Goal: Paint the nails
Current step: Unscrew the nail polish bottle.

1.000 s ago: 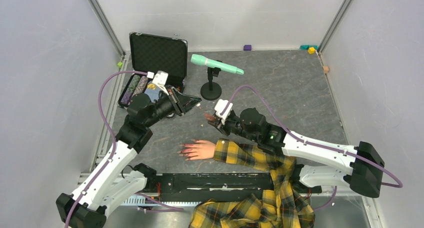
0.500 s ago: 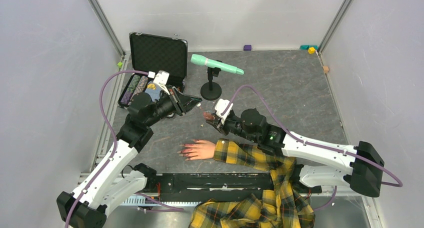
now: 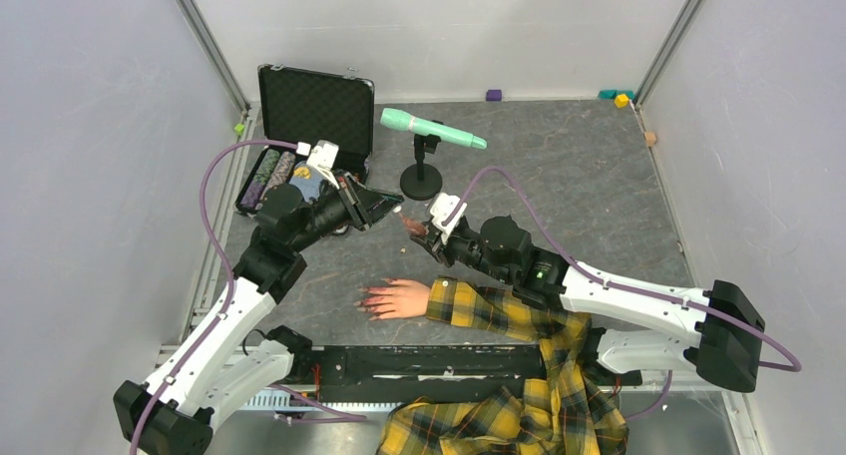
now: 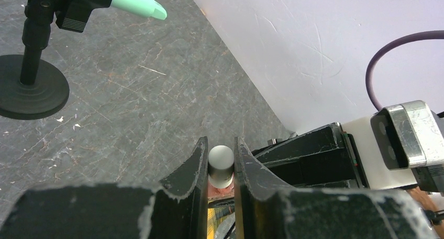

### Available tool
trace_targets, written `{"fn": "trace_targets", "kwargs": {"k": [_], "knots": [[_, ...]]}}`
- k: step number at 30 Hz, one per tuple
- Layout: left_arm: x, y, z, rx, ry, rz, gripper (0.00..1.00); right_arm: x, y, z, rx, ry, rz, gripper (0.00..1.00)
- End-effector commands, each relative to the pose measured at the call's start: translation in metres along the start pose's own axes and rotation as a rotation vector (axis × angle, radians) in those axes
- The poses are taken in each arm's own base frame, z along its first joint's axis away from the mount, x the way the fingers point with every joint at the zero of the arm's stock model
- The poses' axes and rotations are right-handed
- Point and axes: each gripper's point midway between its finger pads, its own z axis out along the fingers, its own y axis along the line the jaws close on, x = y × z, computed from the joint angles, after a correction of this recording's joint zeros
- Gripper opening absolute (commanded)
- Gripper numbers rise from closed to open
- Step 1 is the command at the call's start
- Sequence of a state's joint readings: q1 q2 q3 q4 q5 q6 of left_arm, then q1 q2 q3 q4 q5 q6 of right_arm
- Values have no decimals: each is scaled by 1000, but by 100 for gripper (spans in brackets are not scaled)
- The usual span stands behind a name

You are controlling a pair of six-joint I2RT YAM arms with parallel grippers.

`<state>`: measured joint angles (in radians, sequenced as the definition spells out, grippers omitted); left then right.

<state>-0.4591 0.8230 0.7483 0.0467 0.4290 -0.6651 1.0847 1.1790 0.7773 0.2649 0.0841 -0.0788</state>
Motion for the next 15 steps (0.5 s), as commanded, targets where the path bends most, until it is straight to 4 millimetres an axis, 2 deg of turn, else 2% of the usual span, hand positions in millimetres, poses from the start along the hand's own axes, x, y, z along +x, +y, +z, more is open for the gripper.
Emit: {"fn": "trace_targets", "kwargs": {"k": [1, 15], "knots": [[-9, -10, 0, 42, -20, 7, 2, -34, -4, 4, 24, -100, 18, 0], [-7, -9, 2, 44, -14, 1, 2, -34, -1, 7, 11, -98, 22, 0]]}}
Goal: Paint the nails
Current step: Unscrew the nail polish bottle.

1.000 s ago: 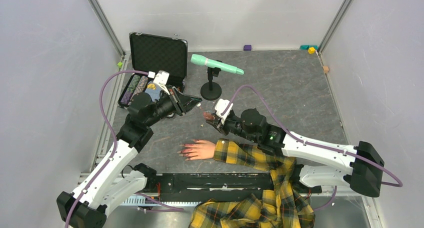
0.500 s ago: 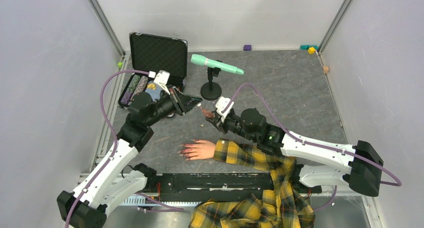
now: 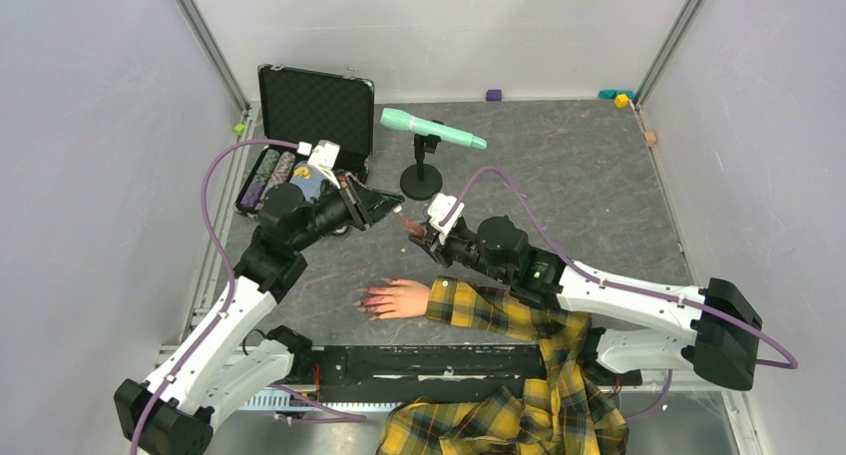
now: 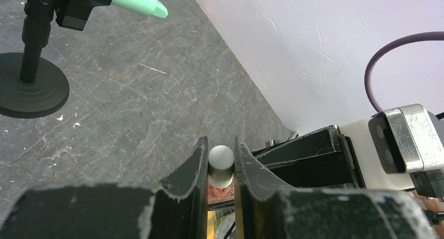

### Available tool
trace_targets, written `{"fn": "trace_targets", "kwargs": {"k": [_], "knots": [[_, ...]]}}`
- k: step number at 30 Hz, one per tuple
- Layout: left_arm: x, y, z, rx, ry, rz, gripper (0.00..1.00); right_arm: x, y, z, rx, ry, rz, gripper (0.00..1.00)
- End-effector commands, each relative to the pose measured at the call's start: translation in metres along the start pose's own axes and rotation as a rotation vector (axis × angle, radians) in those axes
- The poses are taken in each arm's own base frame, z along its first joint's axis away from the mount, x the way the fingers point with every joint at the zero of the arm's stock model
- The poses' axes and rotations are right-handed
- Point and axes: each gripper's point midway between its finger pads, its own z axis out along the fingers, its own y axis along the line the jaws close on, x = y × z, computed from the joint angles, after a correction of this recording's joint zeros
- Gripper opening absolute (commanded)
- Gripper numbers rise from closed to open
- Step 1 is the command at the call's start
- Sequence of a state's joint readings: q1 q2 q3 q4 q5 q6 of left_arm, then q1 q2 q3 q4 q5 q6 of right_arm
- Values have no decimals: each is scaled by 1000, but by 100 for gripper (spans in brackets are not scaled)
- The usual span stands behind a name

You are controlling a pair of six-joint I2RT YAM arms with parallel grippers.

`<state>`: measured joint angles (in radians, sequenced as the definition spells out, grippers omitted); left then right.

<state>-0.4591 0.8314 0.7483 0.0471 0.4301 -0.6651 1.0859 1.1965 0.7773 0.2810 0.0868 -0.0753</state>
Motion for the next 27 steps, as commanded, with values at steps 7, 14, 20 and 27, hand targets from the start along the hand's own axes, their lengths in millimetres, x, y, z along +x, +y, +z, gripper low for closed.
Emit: {"fn": "trace_targets", "kwargs": {"k": [7, 14, 20, 27], "knots": [[-8, -12, 0, 51, -18, 0, 2, -40, -3, 3, 18, -118, 33, 0], [-7, -11, 2, 53, -11, -4, 2, -43, -5, 2, 31, -138, 49, 0], [-7, -12, 1, 54, -13, -2, 2, -46, -7, 0, 43, -149, 55, 0], [-7, -11, 1, 53, -12, 1, 2, -48, -13, -7, 72, -168, 65, 0]]}}
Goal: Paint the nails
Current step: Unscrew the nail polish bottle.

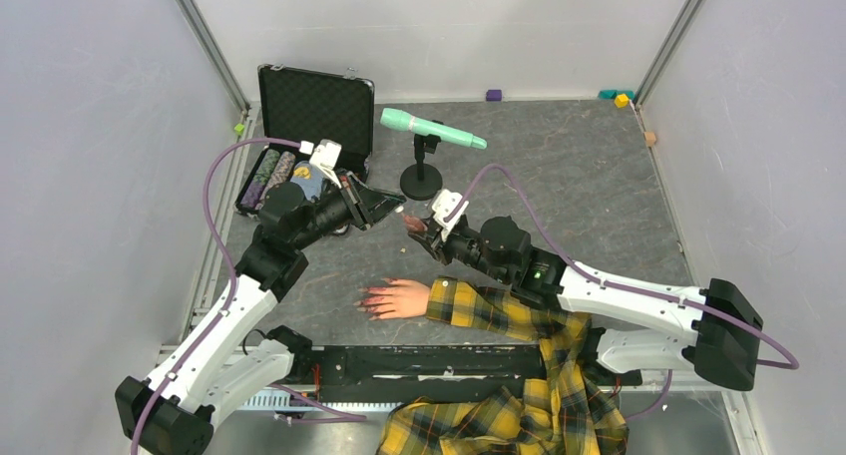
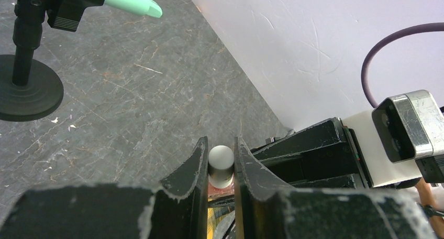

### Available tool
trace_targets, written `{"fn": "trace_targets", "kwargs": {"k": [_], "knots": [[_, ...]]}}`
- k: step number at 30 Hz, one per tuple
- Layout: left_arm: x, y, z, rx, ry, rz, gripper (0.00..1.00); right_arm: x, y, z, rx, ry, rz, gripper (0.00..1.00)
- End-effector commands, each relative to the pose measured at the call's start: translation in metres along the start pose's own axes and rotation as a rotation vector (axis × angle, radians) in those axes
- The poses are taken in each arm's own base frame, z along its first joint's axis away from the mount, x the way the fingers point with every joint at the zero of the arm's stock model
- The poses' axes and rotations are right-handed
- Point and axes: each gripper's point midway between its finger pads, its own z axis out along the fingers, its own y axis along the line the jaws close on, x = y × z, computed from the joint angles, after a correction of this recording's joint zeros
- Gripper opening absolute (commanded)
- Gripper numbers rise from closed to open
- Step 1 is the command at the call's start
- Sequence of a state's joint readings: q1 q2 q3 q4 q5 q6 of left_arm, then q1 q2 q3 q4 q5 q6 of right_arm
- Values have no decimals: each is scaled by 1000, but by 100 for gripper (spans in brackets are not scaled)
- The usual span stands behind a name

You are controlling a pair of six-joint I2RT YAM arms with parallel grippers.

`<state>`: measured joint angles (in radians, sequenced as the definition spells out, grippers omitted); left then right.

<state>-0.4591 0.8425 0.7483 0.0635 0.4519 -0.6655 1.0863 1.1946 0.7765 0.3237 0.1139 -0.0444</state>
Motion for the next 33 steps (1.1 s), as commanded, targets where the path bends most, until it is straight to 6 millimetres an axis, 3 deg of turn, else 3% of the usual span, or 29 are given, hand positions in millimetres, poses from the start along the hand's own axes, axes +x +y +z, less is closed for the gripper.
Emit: {"fn": "trace_targets", "kwargs": {"k": [1, 8, 15, 24, 33], "knots": [[-9, -9, -1, 32, -22, 1, 2, -39, -8, -7, 43, -131, 32, 0], [-11, -6, -2, 9, -27, 19, 2, -45, -17, -24, 82, -167, 43, 0], [-17, -7, -8, -10, -56, 46, 2, -34, -38, -43, 183, -128, 5, 0], [-20, -12, -11, 5, -68, 58, 2, -11, -10, -18, 20, 37, -80, 0], [-19, -9, -10, -9, -61, 56, 2, -19, 4, -11, -47, 10, -61, 0]]}}
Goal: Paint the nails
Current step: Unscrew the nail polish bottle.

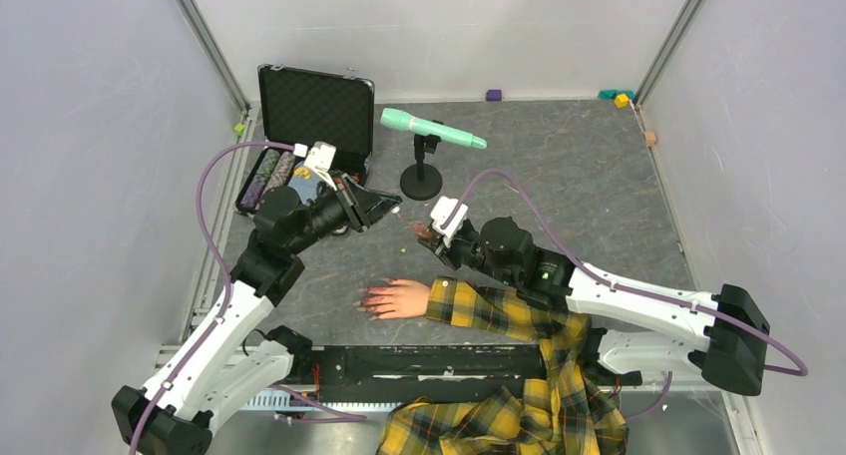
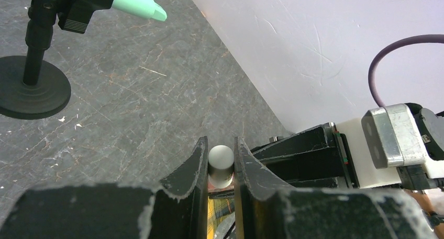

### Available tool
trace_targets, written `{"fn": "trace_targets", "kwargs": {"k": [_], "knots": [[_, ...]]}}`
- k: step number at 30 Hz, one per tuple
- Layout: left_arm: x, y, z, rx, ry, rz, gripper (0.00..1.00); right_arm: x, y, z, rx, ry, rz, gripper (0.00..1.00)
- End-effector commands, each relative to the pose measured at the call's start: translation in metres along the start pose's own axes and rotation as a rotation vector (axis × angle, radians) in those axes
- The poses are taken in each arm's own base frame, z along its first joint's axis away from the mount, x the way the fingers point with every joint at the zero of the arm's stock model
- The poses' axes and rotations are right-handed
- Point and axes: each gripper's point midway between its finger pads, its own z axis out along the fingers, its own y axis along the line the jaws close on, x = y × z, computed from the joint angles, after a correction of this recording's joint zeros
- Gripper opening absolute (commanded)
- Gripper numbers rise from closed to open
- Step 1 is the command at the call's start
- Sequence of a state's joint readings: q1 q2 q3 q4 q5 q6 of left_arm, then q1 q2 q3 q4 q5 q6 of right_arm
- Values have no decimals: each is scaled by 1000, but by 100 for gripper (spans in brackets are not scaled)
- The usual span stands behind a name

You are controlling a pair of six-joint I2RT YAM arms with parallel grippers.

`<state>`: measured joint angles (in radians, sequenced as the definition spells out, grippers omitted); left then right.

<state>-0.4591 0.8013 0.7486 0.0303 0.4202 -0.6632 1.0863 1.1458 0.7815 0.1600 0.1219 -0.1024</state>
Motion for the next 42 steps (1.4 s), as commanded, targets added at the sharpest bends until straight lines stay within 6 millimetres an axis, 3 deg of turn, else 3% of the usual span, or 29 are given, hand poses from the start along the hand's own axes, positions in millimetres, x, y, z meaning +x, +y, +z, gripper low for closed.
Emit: {"fn": "trace_targets", "kwargs": {"k": [1, 42], "knots": [[-14, -7, -1, 11, -34, 48, 2, -40, 5, 3, -39, -100, 8, 0], [-5, -6, 5, 36, 2, 14, 2, -47, 5, 14, -22, -127, 40, 0]]}}
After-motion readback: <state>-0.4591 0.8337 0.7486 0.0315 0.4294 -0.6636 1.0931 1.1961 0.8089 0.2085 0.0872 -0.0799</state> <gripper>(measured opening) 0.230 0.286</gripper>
